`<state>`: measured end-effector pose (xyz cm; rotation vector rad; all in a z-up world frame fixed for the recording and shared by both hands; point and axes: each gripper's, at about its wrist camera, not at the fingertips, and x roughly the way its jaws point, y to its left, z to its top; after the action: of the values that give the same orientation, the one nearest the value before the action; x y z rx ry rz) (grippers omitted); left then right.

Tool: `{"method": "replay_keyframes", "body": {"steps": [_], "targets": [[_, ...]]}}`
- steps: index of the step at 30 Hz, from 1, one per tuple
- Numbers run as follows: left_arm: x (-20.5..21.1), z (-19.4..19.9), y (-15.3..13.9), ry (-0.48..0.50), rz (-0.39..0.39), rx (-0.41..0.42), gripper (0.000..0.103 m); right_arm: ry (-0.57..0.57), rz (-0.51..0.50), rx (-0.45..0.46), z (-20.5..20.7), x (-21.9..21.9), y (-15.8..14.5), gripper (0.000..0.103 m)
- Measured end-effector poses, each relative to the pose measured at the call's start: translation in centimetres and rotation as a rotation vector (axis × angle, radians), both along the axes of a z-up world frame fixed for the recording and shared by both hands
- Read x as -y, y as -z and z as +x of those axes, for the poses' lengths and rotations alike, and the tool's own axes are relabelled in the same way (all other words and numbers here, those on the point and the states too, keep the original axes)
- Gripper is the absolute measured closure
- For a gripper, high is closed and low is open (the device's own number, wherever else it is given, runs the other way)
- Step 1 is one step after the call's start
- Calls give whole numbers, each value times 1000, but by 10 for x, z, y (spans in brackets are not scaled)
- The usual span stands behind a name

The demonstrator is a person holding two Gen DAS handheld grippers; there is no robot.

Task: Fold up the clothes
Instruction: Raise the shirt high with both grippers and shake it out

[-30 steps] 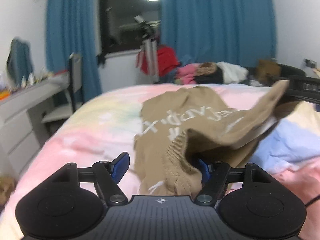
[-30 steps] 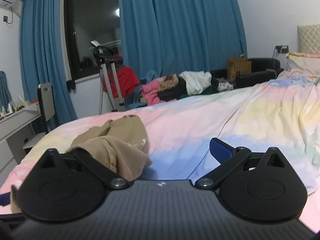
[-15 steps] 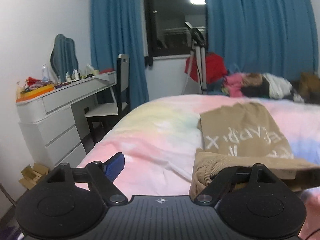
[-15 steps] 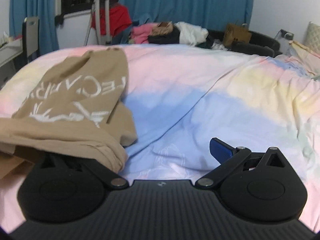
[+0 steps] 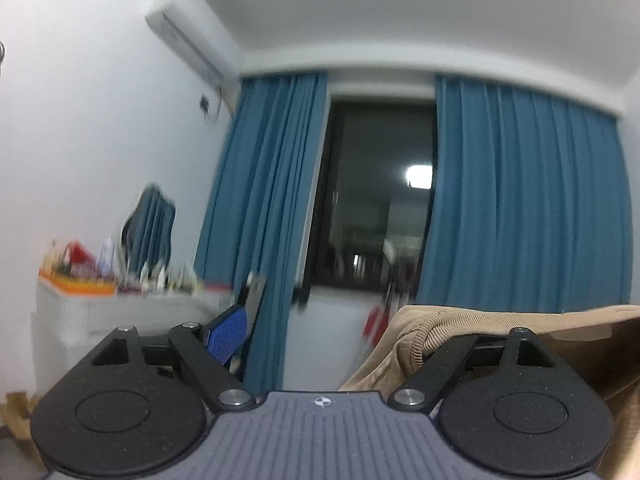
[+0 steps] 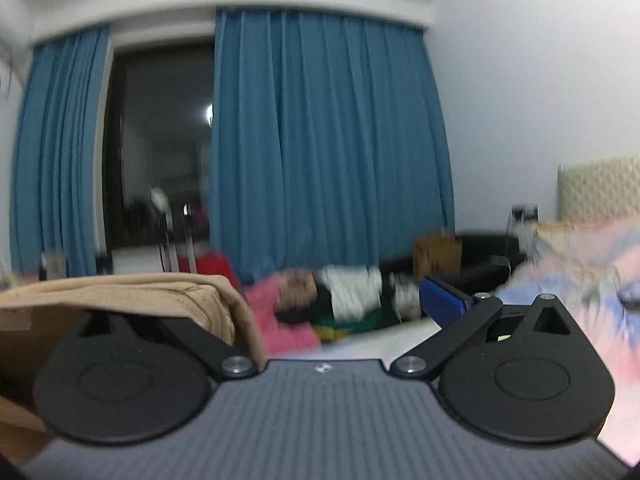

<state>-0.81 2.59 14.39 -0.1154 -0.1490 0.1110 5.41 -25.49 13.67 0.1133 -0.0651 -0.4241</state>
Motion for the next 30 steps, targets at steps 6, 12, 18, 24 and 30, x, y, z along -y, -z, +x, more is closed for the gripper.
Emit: {"method": "replay_keyframes", "body": {"steps": [6,12,18,24,30], "targets": [[-1,-28,-116,50,48,95,16,-27,-10,147,-45,13,-107,0],[5,-73,-200,90,94,185,14,-30,-10,259,-99,22,-181,0],[10,-90,-256,141,133,177,9,-46,-9,292,-127,34,-230,0],[5,-62,-270,178,115,93,8,-37,-53,286,-120,32,-238,0],[3,27,-245,145,125,14,7,-57,-8,168,-59,38,-232,0]]}}
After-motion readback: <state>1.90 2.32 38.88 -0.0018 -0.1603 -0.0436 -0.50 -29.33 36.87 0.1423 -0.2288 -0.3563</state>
